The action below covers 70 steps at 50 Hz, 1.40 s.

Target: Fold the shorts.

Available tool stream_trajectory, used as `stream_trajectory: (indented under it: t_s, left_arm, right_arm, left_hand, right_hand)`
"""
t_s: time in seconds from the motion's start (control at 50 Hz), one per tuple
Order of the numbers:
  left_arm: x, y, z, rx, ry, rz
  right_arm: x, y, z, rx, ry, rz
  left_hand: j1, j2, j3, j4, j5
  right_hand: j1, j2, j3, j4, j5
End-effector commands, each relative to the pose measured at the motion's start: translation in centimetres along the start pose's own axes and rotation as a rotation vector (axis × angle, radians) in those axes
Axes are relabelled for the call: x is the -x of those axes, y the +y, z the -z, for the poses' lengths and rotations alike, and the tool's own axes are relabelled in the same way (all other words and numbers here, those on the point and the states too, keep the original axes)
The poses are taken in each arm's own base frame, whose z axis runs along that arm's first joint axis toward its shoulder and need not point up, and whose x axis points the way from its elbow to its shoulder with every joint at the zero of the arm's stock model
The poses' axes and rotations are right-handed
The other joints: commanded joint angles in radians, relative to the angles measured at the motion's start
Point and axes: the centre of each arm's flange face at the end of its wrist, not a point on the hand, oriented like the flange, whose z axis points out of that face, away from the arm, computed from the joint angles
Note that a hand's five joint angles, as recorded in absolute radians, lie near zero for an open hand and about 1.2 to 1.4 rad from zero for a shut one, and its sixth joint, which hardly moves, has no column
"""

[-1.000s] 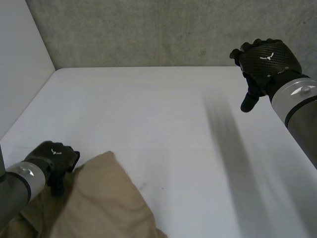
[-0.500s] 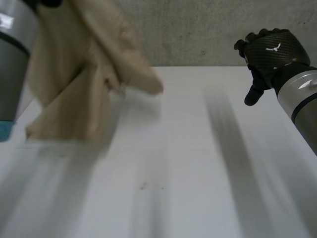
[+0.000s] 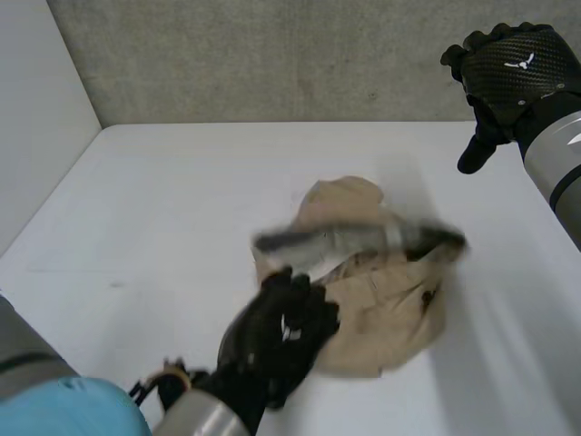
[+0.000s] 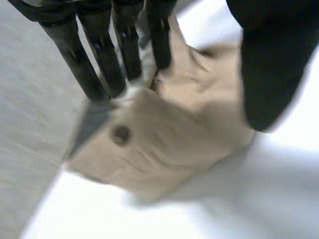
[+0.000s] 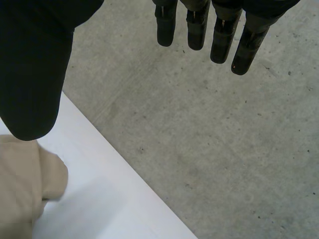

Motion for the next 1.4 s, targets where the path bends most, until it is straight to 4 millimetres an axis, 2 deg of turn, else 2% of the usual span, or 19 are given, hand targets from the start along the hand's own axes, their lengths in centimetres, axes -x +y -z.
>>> stream_trajectory:
  t_s: [0.02, 0.12, 0.28, 0.36, 0.42, 0.56, 0.76, 0.84, 0.9, 0.98, 1.0, 1.02, 1.06, 1.1, 1.18, 1.22, 1.24, 1.32, 1.4]
  left_arm:
    - [1.2, -1.0, 0.7, 0.077, 0.036, -0.002]
    - [6.2, -2.5, -0.6, 0.033, -0.135, 0.047]
    - [9.8, -1.9, -2.6, -0.022, -0.291, 0.134]
    - [10.4, -1.0, -3.2, -0.011, -0.308, 0.226]
    - [9.6, 0.7, -4.5, 0.049, -0.273, 0.31]
    - [8.0, 3.1, -4.7, 0.209, -0.186, 0.331]
    - [6.4, 4.9, -5.5, 0.278, -0.107, 0.369]
    - [5.9, 5.9, -6.5, 0.307, -0.095, 0.371]
    - [6.4, 6.1, -7.7, 0.285, -0.129, 0.373]
    - [10.4, 5.4, -9.1, 0.187, -0.302, 0.376]
    - [11.8, 5.0, -9.2, 0.162, -0.352, 0.38]
    - [14.6, 4.0, -9.0, 0.101, -0.451, 0.384]
    - [17.4, 2.4, -8.3, 0.026, -0.542, 0.383]
    - [20.6, -0.6, -7.3, -0.109, -0.638, 0.373]
    - [24.9, -5.7, -5.8, -0.318, -0.76, 0.351]
    - [25.6, -6.6, -5.5, -0.355, -0.779, 0.347]
    - [27.6, -9.0, -4.4, -0.453, -0.837, 0.335]
    - [29.3, -11.7, -3.1, -0.551, -0.885, 0.317]
    - [29.1, -12.4, -3.3, -0.562, -0.878, 0.295]
  right_arm:
    - [0.2, 0.0, 0.1, -0.001, -0.007, 0.0]
    - [0.8, 0.5, 0.1, 0.014, -0.028, 0.003]
    - [1.3, 1.3, 0.2, 0.047, -0.049, 0.086]
    - [1.5, 1.7, 0.3, 0.056, -0.057, 0.156]
    - [1.6, 1.8, 0.3, 0.059, -0.057, 0.174]
    - [1.7, 2.2, 0.3, 0.07, -0.06, 0.176]
    - [2.0, 2.7, 0.1, 0.086, -0.069, 0.18]
    - [2.1, 3.1, -0.1, 0.096, -0.073, 0.182]
    - [2.1, 3.1, 0.0, 0.097, -0.074, 0.182]
    - [2.1, 3.1, -0.1, 0.095, -0.072, 0.182]
    - [2.1, 3.0, -0.1, 0.093, -0.071, 0.182]
    - [2.1, 3.0, -0.1, 0.093, -0.071, 0.182]
    - [2.1, 3.0, -0.1, 0.093, -0.071, 0.182]
    - [2.1, 3.0, -0.1, 0.092, -0.071, 0.182]
    - [2.0, 2.9, -0.1, 0.09, -0.068, 0.182]
    - [2.0, 2.8, -0.1, 0.088, -0.068, 0.182]
    - [2.0, 2.8, -0.1, 0.088, -0.068, 0.182]
    - [2.0, 2.7, 0.0, 0.083, -0.065, 0.181]
    - [1.8, 2.6, -0.1, 0.083, -0.06, 0.181]
  left_hand:
    - [-0.187, -0.246, -0.267, -0.256, -0.275]
    - [-0.187, -0.246, -0.267, -0.256, -0.275]
    - [-0.19, -0.249, -0.27, -0.258, -0.278]
    - [-0.19, -0.249, -0.27, -0.258, -0.278]
    - [-0.184, -0.243, -0.264, -0.253, -0.272]
    - [-0.181, -0.24, -0.261, -0.25, -0.269]
    - [-0.125, -0.184, -0.205, -0.194, -0.214]
    - [0.217, 0.159, 0.137, 0.149, 0.129]
    - [0.991, 0.932, 0.911, 0.922, 0.903]
    - [1.016, 0.958, 0.936, 0.948, 0.928]
    - [1.016, 0.958, 0.936, 0.948, 0.928]
    - [1.016, 0.958, 0.936, 0.948, 0.928]
    - [1.016, 0.958, 0.936, 0.948, 0.928]
    - [1.016, 0.958, 0.936, 0.948, 0.928]
    - [1.016, 0.958, 0.936, 0.948, 0.928]
    - [1.016, 0.958, 0.936, 0.948, 0.928]
    - [1.016, 0.958, 0.936, 0.948, 0.928]
    - [1.016, 0.958, 0.936, 0.948, 0.928]
    - [1.016, 0.958, 0.936, 0.948, 0.928]
  right_hand:
    - [0.01, -0.043, -0.015, -0.059, -0.049]
    - [0.01, -0.043, -0.015, -0.059, -0.049]
    - [0.01, -0.043, -0.015, -0.059, -0.049]
    - [0.01, -0.043, -0.015, -0.059, -0.049]
    - [0.01, -0.043, -0.015, -0.059, -0.049]
    - [0.01, -0.043, -0.015, -0.059, -0.049]
    - [0.01, -0.043, -0.015, -0.059, -0.049]
    - [0.01, -0.043, -0.015, -0.059, -0.049]
    - [0.01, -0.043, -0.015, -0.059, -0.049]
    - [0.01, -0.043, -0.015, -0.059, -0.049]
    - [0.01, -0.043, -0.015, -0.059, -0.049]
    - [0.01, -0.043, -0.015, -0.059, -0.049]
    - [0.01, -0.043, -0.015, -0.059, -0.049]
    - [0.01, -0.043, -0.015, -0.059, -0.049]
    - [0.01, -0.043, -0.015, -0.059, -0.049]
    - [0.01, -0.043, -0.015, -0.059, -0.049]
    - [0.01, -0.043, -0.015, -0.059, -0.049]
    - [0.01, -0.043, -0.015, -0.059, -0.049]
    - [0.01, -0.043, -0.015, -0.059, -0.049]
